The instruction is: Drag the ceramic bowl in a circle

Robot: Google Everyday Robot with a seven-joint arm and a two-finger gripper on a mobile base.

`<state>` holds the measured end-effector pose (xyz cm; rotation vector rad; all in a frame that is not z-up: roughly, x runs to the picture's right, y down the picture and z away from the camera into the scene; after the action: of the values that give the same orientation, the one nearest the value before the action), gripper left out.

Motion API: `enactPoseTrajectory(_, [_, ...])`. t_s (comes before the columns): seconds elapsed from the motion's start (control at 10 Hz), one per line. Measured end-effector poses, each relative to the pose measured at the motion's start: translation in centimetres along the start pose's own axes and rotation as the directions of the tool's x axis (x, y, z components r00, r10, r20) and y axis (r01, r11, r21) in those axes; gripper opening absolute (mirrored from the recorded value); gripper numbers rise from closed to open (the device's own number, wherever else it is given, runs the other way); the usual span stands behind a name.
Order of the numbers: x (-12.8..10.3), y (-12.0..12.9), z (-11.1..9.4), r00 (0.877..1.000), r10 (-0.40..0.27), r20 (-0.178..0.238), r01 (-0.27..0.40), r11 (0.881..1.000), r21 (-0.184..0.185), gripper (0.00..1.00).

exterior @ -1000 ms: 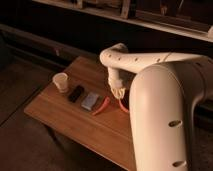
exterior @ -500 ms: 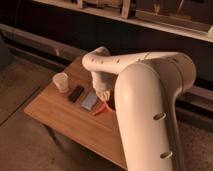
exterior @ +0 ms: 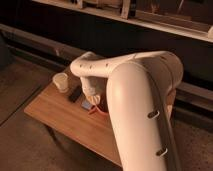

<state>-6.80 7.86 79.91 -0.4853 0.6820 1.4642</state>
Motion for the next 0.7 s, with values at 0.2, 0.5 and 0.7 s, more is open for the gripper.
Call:
enactPoseTrajectory(0.2, [1.5, 1.3, -0.7, 0.999, -0.024, 0.025, 0.024, 1.0, -0.019, 0.0])
enactPoseTrajectory(0.5, [5.3, 0.8, -0.9, 0.999, -0.023, 0.035, 0.024, 0.999, -0.023, 0.0])
enactPoseTrajectory(0.7, [7.9, -2.4, 0.1, 0.999, 0.033, 0.006, -0.033, 0.999, -0.002, 0.0])
